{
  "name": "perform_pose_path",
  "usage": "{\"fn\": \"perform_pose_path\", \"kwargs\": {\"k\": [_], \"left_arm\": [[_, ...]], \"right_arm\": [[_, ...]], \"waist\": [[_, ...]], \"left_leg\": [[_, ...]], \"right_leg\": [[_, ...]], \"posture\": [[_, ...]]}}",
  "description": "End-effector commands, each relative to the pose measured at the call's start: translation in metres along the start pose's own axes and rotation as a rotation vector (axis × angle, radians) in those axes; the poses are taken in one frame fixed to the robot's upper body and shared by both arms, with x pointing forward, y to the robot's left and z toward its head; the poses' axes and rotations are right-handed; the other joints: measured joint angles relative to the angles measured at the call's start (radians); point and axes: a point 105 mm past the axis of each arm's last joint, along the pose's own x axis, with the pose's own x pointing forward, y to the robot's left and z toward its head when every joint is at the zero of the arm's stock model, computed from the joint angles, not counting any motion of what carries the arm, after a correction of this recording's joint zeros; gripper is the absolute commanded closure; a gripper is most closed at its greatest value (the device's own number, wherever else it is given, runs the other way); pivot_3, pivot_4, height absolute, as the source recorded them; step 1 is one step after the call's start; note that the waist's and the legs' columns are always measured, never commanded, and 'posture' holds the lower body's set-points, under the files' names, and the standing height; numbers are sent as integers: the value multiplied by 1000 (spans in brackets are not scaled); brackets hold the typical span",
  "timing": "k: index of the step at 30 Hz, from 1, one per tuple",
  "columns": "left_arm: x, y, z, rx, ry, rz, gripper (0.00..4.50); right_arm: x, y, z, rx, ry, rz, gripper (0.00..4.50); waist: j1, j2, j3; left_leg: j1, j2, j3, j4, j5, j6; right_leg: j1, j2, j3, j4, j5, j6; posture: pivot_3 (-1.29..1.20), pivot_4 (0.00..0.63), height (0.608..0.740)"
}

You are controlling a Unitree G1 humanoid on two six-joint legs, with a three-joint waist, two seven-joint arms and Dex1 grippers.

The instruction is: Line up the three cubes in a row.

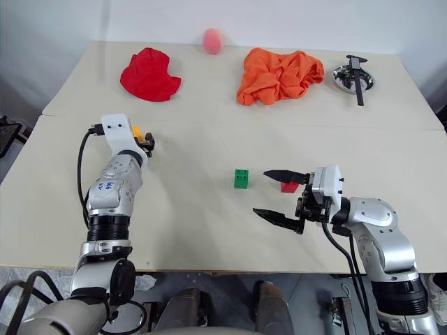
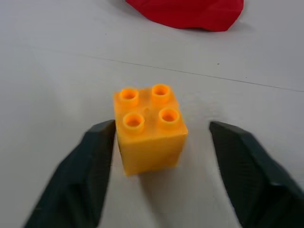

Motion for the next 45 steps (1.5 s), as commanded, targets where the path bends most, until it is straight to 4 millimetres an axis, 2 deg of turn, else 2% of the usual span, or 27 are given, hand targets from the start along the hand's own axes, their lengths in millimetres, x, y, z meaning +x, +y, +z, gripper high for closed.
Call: {"fn": "perform_pose_path", "kwargs": {"k": [1,3,5,8,11,13,16,18,25,31,38,40,42,45], "left_arm": [[-6,5,13,-7,-50,-40,2731],[-9,0,18,-15,-76,-167,3033],[-18,-15,29,4,-142,-411,3033],[-36,-24,42,145,-235,-711,3033],[-66,-36,39,340,-254,-1113,3033],[-87,-40,43,381,-313,-1359,3033],[-90,-41,40,433,-261,-1548,3033],[-88,-42,31,519,-210,-1622,3033],[-71,-45,4,739,-56,-1683,3033],[-65,-46,-5,779,-19,-1657,3033],[-65,-44,-15,741,45,-1658,3033],[-62,-44,-15,732,44,-1632,2313],[-60,-44,-13,734,21,-1605,1858],[-59,-42,-11,719,5,-1591,941]], "right_arm": [[-2,-1,7,-35,-24,-20,0],[-3,-1,7,-38,-24,-28,0],[-6,0,6,-42,-19,-36,0],[-12,0,7,-50,-7,-59,0],[-25,1,6,-57,25,-90,0],[-35,3,5,-60,52,-108,0],[-49,7,4,-53,94,-125,0],[-55,9,4,-46,112,-132,0],[-64,18,3,-36,133,-174,0],[-66,25,-1,-21,146,-181,0],[-68,24,-4,-17,156,-177,0],[-67,23,-5,-14,159,-169,0],[-66,22,-6,-13,159,-164,0],[-64,21,-6,-12,153,-153,0]], "waist": [[-1,0,0],[-1,0,0],[-2,0,0],[-3,0,0],[0,0,0],[1,1,0],[2,1,0],[-1,1,0],[-6,0,1],[-2,0,1],[-1,0,1],[-1,0,1],[-2,0,1],[-2,0,1]], "left_leg": [[0,0,0,0,0,0],[0,0,0,0,0,0],[0,0,0,0,0,0],[0,0,1,0,0,0],[-1,0,1,-1,0,0],[-1,0,2,-1,0,0],[-1,0,2,0,0,0],[-1,0,2,0,0,0],[-1,0,2,-1,0,0],[-1,0,2,-1,0,0],[-2,0,2,0,0,1],[-2,0,2,0,0,1],[-2,0,2,0,0,1],[-2,0,2,0,0,1]], "right_leg": [[0,0,0,0,0,0],[0,0,0,0,0,0],[0,0,0,0,0,0],[-1,0,0,0,0,0],[-2,0,0,0,0,0],[-2,0,0,0,0,0],[-2,0,-1,0,0,0],[-2,0,0,0,0,0],[-2,1,0,-1,0,0],[-2,0,0,-1,0,0],[-2,0,0,-1,0,1],[-2,0,0,-1,0,1],[-2,0,0,-1,0,1],[-2,0,0,-1,0,1]], "posture": [[0,150,740],[0,150,740],[0,150,740],[0,150,740],[0,150,740],[0,150,740],[0,150,740],[0,150,740],[0,150,740],[0,150,740],[0,150,740],[0,150,740],[0,150,740],[0,150,740]]}}
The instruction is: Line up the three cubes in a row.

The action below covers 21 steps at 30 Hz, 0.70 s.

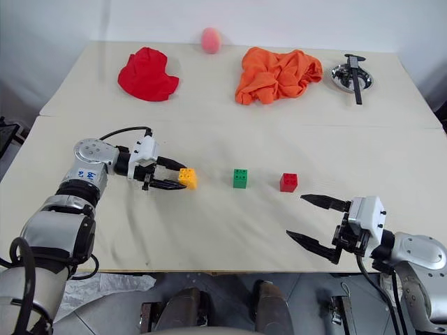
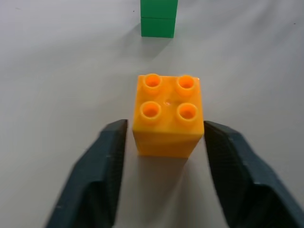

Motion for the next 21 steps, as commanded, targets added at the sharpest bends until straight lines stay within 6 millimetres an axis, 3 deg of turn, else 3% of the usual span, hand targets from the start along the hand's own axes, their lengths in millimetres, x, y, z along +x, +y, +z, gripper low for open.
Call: {"fn": "perform_pose_path", "kwargs": {"k": [1,4,10,15,21], "left_arm": [[-13,4,6,29,-31,39,640],[-33,-2,5,22,-79,53,22],[-71,-25,5,-50,-236,206,22],[-80,-68,8,-71,-276,306,22],[-86,-81,1,-90,-234,398,22]], "right_arm": [[3,-1,5,-25,-21,23,0],[6,-4,3,-31,-27,52,0],[10,-18,17,-2,-149,97,0],[11,-34,8,-57,-110,141,0],[8,-44,-3,-100,-53,196,0]], "waist": [[0,0,0],[-9,0,0],[-30,2,1],[-36,2,1],[-13,3,1]], "left_leg": [[0,0,0,0,0,0],[0,0,0,0,0,0],[1,1,0,0,0,0],[1,1,0,0,0,0],[1,1,0,2,0,0]], "right_leg": [[0,0,0,0,0,0],[0,0,0,0,0,0],[-1,0,0,1,0,0],[-1,-1,1,2,0,0],[0,-1,1,3,0,0]], "posture": [[0,150,740],[0,150,740],[0,150,740],[0,150,740],[0,150,740]]}}
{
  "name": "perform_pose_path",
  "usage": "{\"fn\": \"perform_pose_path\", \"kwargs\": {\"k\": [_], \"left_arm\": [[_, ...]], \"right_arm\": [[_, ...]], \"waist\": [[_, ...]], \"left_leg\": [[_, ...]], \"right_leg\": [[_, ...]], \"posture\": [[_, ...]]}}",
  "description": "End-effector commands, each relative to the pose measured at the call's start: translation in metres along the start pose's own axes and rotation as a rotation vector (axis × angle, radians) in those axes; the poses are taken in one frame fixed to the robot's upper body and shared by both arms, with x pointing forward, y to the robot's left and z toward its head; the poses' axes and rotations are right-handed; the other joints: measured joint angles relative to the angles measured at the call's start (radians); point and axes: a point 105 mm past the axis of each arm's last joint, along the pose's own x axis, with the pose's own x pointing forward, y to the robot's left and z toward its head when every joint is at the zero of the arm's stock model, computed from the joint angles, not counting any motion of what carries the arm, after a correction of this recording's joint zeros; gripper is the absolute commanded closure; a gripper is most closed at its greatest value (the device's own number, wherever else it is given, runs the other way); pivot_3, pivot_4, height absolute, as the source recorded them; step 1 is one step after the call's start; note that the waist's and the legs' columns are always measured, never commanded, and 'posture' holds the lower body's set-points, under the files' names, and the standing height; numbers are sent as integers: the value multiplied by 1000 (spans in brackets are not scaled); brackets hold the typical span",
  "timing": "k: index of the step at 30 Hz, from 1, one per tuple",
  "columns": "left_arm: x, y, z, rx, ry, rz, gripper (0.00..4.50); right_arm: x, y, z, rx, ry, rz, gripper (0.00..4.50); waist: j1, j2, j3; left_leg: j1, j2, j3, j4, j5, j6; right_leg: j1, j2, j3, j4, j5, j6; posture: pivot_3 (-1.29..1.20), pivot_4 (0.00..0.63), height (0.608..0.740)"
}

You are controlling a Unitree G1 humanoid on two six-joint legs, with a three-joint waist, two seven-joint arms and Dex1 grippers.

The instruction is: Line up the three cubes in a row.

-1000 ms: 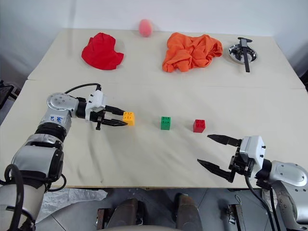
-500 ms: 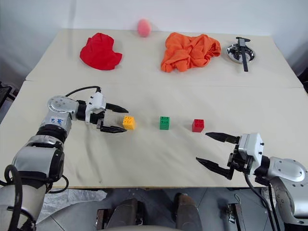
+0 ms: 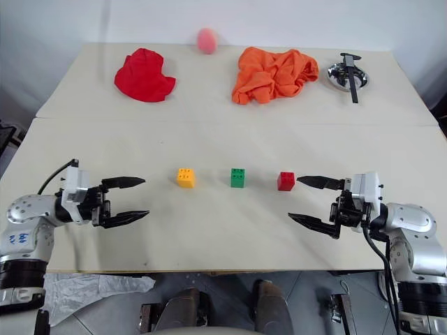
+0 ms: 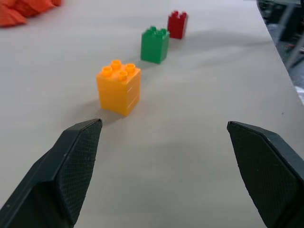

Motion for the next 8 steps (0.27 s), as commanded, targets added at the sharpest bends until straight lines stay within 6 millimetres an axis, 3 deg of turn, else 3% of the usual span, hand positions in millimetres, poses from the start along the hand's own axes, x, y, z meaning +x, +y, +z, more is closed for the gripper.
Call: {"fn": "perform_pose_path", "kwargs": {"k": [1,8], "left_arm": [[-4,1,13,80,-13,38,22],[-9,5,18,152,13,114,22]], "right_arm": [[-8,-6,0,-44,34,18,0],[-13,-19,2,-67,52,6,0]], "waist": [[0,0,0],[-11,0,0]], "left_leg": [[0,0,0,0,0,0],[0,0,1,-1,0,0]], "right_leg": [[0,0,0,0,0,0],[-1,0,0,0,0,0]], "posture": [[0,150,740],[0,150,740]]}}
